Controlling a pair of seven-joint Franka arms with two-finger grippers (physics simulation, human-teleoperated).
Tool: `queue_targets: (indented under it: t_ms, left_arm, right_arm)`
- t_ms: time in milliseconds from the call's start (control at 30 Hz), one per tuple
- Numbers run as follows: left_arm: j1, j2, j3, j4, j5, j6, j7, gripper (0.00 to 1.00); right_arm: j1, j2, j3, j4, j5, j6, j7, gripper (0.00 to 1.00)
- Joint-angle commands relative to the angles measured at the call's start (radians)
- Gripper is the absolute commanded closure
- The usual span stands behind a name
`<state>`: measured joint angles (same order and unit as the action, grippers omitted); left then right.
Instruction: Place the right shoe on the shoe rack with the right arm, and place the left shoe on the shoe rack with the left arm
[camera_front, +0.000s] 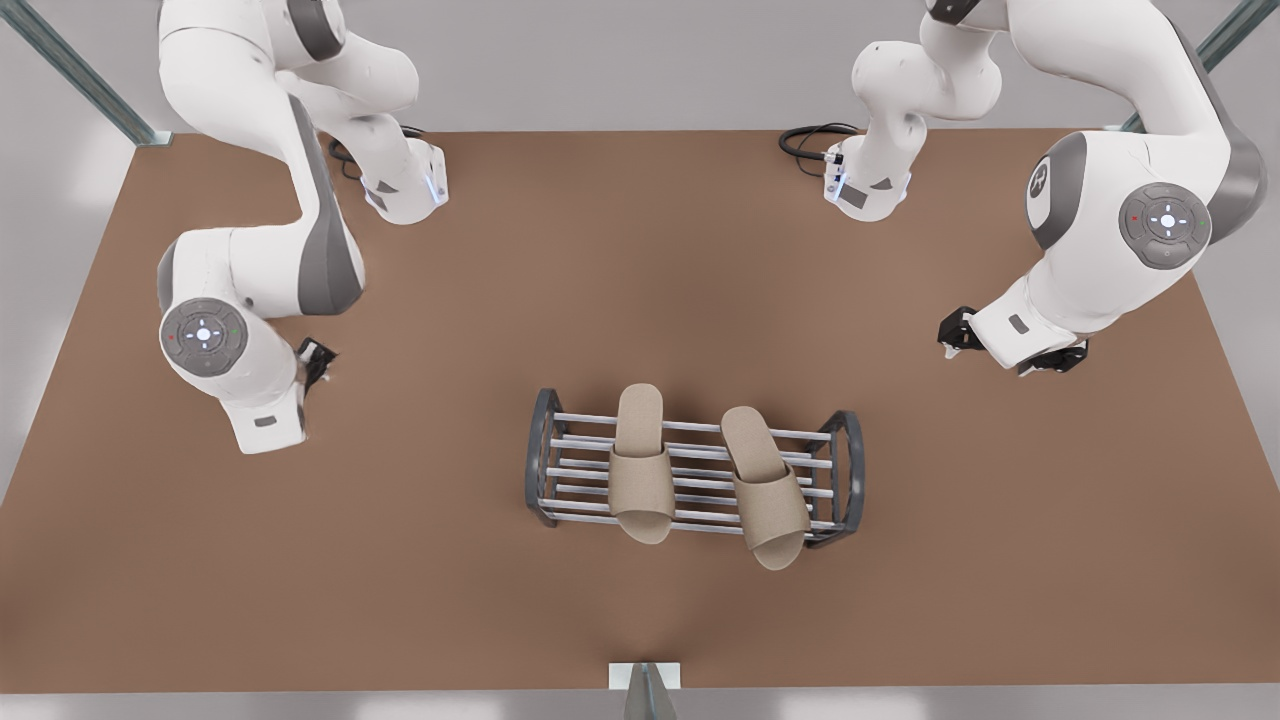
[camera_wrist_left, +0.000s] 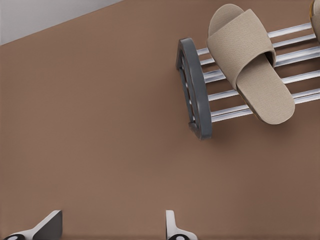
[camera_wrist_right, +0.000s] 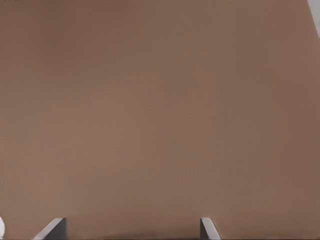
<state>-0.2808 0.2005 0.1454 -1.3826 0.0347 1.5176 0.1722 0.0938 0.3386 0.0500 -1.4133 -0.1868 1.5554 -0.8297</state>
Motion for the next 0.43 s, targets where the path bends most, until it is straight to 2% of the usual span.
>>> queue_targets:
  t_ms: [0,67,400]
  left_arm:
    - [0.000,-0.001,0.000,0.000,0.001,-0.001,0.000,0.00]
    - [-0.001,-0.001,-0.001,0.000,0.001,-0.001,0.000,0.00]
    - [0.000,-0.001,0.000,0.000,0.001,-0.001,0.000,0.00]
  right_arm:
    - [-0.074,-0.012,-0.009,-0.033,0.156,0.075,0.756,0.00]
    - [-0.077,-0.186,-0.010,-0.171,0.147,0.107,0.891,0.00]
    - [-0.075,-0.153,-0.004,-0.116,0.148,0.057,0.908,0.00]
